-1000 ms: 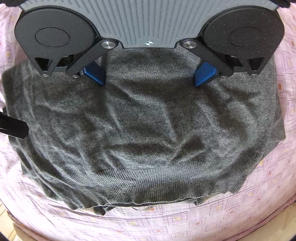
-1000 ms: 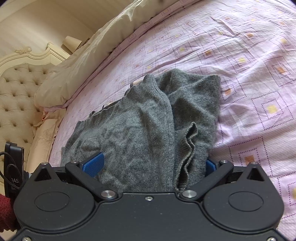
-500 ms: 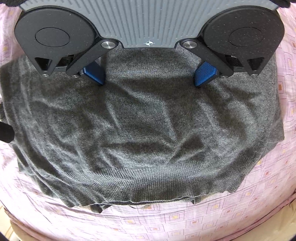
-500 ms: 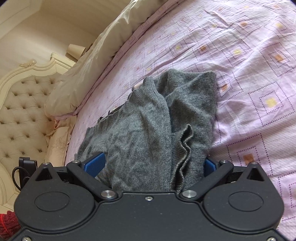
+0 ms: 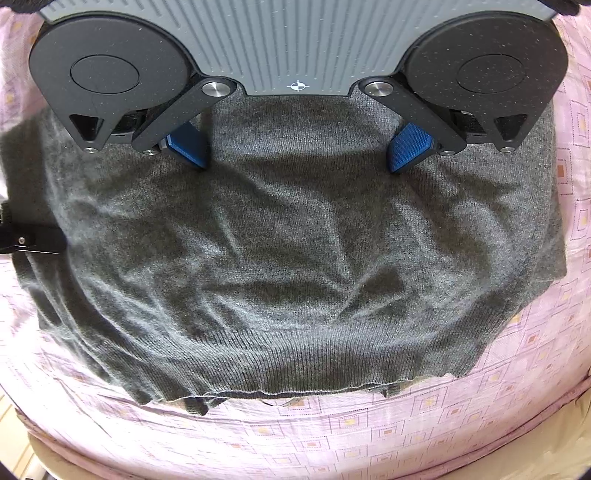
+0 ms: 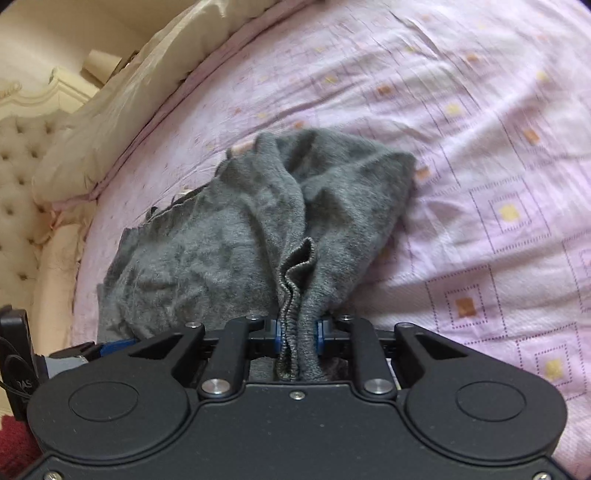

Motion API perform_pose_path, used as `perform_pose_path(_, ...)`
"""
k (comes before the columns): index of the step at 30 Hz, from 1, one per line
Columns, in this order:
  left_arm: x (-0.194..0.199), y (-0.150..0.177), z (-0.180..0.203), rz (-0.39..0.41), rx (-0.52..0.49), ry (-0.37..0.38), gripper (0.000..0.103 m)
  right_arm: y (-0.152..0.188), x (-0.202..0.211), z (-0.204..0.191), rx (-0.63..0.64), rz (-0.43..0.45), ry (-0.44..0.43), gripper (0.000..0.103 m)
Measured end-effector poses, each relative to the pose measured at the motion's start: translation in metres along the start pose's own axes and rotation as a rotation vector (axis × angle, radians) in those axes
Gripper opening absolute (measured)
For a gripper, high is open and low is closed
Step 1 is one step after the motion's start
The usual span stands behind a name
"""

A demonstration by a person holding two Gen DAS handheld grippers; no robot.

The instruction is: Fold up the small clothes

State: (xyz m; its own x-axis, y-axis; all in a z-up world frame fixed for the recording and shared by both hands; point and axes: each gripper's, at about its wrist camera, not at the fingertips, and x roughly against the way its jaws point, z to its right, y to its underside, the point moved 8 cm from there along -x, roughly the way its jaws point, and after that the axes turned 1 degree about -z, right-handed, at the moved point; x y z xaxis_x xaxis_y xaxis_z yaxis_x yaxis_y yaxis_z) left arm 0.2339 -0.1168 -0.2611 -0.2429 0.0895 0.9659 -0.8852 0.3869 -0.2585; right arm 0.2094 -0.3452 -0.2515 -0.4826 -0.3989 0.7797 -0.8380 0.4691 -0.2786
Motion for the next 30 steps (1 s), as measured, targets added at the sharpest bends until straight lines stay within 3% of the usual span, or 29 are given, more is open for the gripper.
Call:
perform_pose_path(5, 0.012, 0.002, -0.008, 0.001, 0.006, 0.067, 0.1, -0.011, 0.023, -0.034, 0.073, 0.023, 0.05, 0.025)
perform_pose_path(7, 0.027, 0.004, -0.018, 0.027, 0.028, 0.09, 0.085, -0.014, 0.03, -0.051, 0.091, 0.03, 0.063, 0.025)
perform_pose_path(13, 0.08, 0.024, -0.066, 0.12, 0.072, 0.123, 0.084, -0.016, 0.025, -0.122, 0.18, 0.029, 0.08, 0.025)
perform_pose_path(22, 0.114, 0.065, -0.16, 0.139, 0.146, 0.084, 0.084, 0.017, -0.05, -0.249, 0.366, -0.064, 0.048, 0.025)
perform_pose_path(30, 0.11, 0.091, -0.219, 0.099, 0.217, 0.071, 0.084, 0.064, -0.127, -0.297, 0.488, -0.175, 0.155, 0.029)
